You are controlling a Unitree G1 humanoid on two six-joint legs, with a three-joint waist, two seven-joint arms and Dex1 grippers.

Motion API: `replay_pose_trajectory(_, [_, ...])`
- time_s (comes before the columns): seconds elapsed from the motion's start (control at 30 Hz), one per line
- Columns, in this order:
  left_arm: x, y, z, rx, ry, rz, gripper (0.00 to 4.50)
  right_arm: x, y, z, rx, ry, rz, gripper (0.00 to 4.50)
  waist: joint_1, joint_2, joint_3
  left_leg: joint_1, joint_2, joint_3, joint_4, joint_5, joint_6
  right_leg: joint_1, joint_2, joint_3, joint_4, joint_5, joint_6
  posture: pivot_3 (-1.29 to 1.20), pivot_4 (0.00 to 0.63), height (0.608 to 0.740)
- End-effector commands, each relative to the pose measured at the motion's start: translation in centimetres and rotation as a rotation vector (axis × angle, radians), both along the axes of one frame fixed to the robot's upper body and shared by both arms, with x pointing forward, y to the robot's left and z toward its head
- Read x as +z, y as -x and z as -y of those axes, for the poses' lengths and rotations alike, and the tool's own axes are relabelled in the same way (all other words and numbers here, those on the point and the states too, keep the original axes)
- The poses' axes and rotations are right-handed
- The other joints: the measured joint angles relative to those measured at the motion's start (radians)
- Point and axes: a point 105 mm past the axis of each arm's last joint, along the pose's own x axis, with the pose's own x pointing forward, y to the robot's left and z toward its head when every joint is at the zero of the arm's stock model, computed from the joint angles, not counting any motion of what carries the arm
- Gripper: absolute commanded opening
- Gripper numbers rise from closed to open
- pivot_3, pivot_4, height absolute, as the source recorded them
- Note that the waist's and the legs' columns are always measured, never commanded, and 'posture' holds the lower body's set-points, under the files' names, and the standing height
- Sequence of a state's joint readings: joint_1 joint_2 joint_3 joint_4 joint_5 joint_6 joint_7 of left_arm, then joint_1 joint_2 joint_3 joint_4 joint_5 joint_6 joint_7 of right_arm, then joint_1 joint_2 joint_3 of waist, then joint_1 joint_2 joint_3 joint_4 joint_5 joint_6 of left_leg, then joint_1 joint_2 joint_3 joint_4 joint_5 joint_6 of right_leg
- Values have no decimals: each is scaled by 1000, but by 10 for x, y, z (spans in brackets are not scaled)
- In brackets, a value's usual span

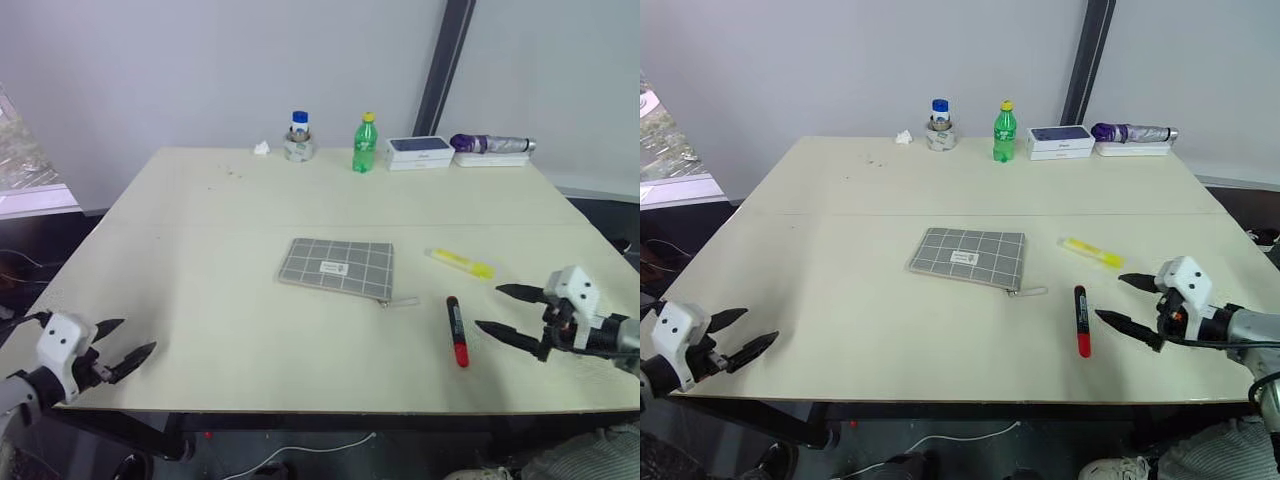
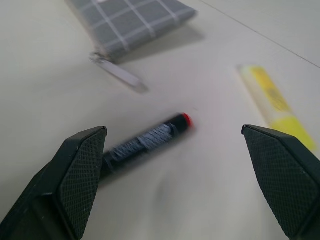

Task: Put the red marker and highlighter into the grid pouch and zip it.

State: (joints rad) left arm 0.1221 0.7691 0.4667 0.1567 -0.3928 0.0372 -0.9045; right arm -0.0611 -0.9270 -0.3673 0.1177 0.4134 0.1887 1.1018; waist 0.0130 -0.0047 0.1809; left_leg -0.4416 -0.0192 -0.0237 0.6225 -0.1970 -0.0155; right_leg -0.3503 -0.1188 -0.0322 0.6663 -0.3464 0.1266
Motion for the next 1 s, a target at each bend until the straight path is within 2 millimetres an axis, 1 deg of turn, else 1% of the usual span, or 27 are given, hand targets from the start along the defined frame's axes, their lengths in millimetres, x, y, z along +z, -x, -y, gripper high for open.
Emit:
replay_pose_trajectory(0.03, [20, -4, -5, 10, -29, 86, 4259, 8, 1, 3, -2, 24, 41, 4500, -2, 0, 0, 0, 0, 0, 0, 0, 0, 0, 0, 0, 0, 0, 0, 0, 150, 740])
replay_pose_trajectory(0.1, [22, -8, -5, 22, -39, 99, 4259, 7, -1, 3, -13, 16, 49, 4500, -3, 0, 0, 0, 0, 0, 0, 0, 0, 0, 0, 0, 0, 0, 0, 0, 150, 740])
replay_pose_trajectory(0.2, [23, -10, -2, 4, -52, 105, 4259, 4, -3, 10, -39, 24, 55, 4500, -4, 0, 0, 0, 0, 0, 0, 0, 0, 0, 0, 0, 1, 0, 0, 0, 150, 740])
replay_pose_trajectory(0.43, [18, -10, -1, -5, -78, 87, 4259, 0, -5, 17, -70, 44, 63, 4500, -6, 0, 0, 0, 0, 1, 0, 0, 0, 0, 0, 0, 1, 0, 0, 0, 150, 740])
replay_pose_trajectory(0.57, [17, -13, 3, -26, -89, 91, 4259, 0, -7, 17, -76, 47, 77, 4500, -5, 0, 0, 0, 0, 1, 0, 0, 0, 0, 0, 0, 1, 0, 0, 0, 150, 740])
replay_pose_trajectory(0.77, [15, -20, 11, -53, -92, 108, 4259, 2, -16, 22, -146, 25, 86, 4500, -4, 0, 0, 0, 0, 1, 0, 0, 0, 0, 0, 0, 1, 0, 1, 0, 150, 740])
replay_pose_trajectory(0.9, [18, -33, 21, -67, -93, 147, 4259, 2, -26, 12, -153, 12, 84, 4500, -4, 0, 0, 0, 0, 1, 0, 0, 0, 0, 0, 0, 1, 0, 1, 0, 150, 740])
replay_pose_trajectory(0.97, [21, -38, 25, -82, -92, 162, 4259, 6, -31, 1, -133, -16, 111, 4500, -5, 0, 0, 0, 0, 1, 1, 0, 0, 0, 0, 0, 2, 0, 1, 0, 150, 740])
replay_pose_trajectory(1.0, [23, -43, 26, -86, -106, 175, 4308, 11, -36, -6, -136, -49, 132, 4254, -5, 0, 0, 0, 0, 1, 1, 0, 0, 0, 0, 0, 2, 0, 1, 0, 150, 740])
